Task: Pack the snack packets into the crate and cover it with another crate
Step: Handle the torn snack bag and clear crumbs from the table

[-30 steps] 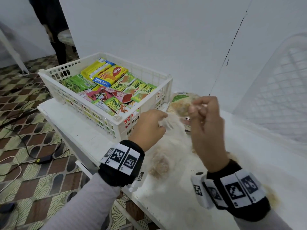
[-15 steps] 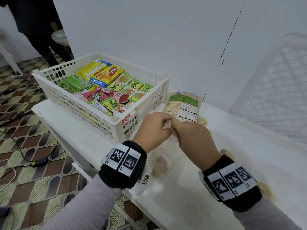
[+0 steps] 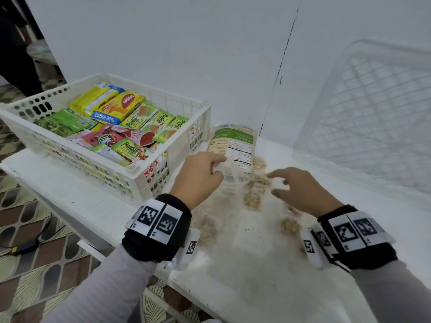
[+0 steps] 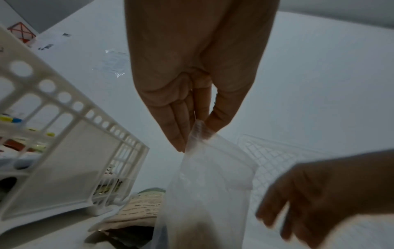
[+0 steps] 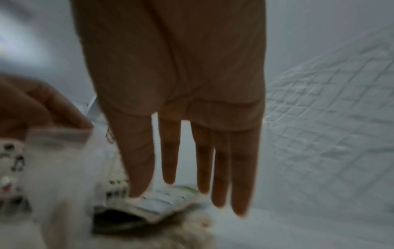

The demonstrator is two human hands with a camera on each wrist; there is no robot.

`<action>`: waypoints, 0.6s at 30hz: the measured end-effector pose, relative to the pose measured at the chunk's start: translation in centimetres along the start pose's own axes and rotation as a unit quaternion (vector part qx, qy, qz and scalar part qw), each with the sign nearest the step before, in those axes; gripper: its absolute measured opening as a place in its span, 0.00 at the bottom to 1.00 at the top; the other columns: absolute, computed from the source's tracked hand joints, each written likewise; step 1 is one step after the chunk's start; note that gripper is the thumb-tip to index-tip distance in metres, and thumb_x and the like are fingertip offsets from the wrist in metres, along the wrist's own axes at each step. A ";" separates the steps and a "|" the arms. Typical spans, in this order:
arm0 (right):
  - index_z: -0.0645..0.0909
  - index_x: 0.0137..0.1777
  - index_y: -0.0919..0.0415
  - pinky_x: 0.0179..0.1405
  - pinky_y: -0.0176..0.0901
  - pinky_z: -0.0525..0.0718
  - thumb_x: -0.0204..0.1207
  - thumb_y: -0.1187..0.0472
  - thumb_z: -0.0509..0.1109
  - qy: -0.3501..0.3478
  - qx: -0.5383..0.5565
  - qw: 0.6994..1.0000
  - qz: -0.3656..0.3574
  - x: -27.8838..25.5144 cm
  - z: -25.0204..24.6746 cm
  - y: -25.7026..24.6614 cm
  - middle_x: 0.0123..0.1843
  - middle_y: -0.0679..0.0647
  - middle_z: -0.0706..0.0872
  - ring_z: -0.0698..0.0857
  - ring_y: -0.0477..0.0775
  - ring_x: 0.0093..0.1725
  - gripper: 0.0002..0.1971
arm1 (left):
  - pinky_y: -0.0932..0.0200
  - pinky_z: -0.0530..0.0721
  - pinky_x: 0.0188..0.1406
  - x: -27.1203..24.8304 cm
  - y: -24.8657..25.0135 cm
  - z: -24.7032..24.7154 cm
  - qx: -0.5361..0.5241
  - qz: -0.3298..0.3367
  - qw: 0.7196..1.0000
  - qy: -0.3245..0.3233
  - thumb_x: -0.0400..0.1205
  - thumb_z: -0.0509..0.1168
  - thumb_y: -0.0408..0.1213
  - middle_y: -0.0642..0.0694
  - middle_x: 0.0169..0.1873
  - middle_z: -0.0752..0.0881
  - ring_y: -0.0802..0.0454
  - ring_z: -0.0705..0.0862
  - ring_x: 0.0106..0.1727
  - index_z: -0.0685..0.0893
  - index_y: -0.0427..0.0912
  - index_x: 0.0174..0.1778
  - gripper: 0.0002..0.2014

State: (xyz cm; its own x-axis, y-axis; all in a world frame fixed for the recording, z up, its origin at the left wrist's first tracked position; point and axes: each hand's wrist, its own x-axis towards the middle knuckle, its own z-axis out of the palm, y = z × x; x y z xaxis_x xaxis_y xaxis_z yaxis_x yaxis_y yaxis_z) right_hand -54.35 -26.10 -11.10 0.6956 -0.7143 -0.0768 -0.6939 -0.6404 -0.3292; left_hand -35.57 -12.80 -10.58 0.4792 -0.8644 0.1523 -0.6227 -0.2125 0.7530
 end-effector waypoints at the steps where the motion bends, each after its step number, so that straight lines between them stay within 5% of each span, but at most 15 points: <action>1: 0.72 0.74 0.52 0.64 0.43 0.72 0.78 0.55 0.68 -0.071 -0.059 0.995 0.031 0.1 0.3 1.3 0.71 0.57 0.76 0.79 0.56 0.65 0.23 | 0.50 0.82 0.62 0.1 0.0 0.2 -0.009 -0.004 1.000 -0.001 0.73 0.62 0.27 0.40 0.54 0.88 0.49 0.85 0.58 0.85 0.43 0.63 0.22; 4: 0.64 0.79 0.52 0.70 0.48 0.73 0.81 0.55 0.63 -0.187 -0.119 0.970 0.101 0.3 2.0 3.6 0.73 0.60 0.72 0.74 0.61 0.70 0.26 | 0.56 0.79 0.66 0.4 0.4 0.7 -0.035 -0.003 0.999 -0.012 0.75 0.61 0.26 0.41 0.61 0.85 0.51 0.83 0.62 0.84 0.41 0.64 0.21; 10: 0.77 0.50 0.55 0.49 0.42 0.77 0.74 0.65 0.66 -0.097 -0.082 0.985 0.117 0.1 3.1 4.5 0.56 0.58 0.77 0.78 0.58 0.55 0.07 | 0.58 0.79 0.64 0.6 1.4 1.2 -0.052 0.011 0.999 -0.008 0.78 0.60 0.28 0.45 0.56 0.87 0.53 0.83 0.59 0.85 0.41 0.62 0.18; 12: 0.77 0.44 0.56 0.45 0.40 0.76 0.74 0.67 0.68 -0.042 -0.038 0.993 0.104 -0.2 2.6 4.0 0.49 0.56 0.79 0.81 0.57 0.51 0.06 | 0.59 0.79 0.63 0.6 1.6 1.5 -0.050 0.014 0.999 -0.014 0.78 0.61 0.29 0.47 0.55 0.87 0.54 0.83 0.58 0.85 0.42 0.62 0.17; 15: 0.80 0.41 0.57 0.41 0.35 0.72 0.73 0.70 0.70 0.133 0.060 0.988 0.058 -1.0 0.9 2.2 0.41 0.53 0.82 0.81 0.53 0.45 0.07 | 0.61 0.79 0.62 0.7 1.7 1.6 -0.045 0.012 0.999 -0.024 0.78 0.62 0.30 0.47 0.57 0.87 0.55 0.84 0.58 0.85 0.42 0.62 0.17; 18: 0.83 0.45 0.56 0.44 0.36 0.82 0.72 0.70 0.73 0.254 0.296 0.920 -0.028 -2.1 -1.2 -1.4 0.42 0.53 0.88 0.85 0.49 0.45 0.08 | 0.57 0.81 0.64 0.9 1.6 1.6 -0.049 0.000 0.998 -0.028 0.78 0.63 0.30 0.46 0.58 0.86 0.54 0.84 0.58 0.85 0.41 0.62 0.17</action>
State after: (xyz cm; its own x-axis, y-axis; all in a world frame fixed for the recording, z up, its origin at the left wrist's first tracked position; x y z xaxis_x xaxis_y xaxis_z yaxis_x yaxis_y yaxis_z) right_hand -55.03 -24.07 -9.34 0.4460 -0.8214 0.3555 -0.3324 -0.5208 -0.7863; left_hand -37.12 -14.65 -10.26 0.4419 -0.8891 0.1191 -0.5581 -0.1686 0.8124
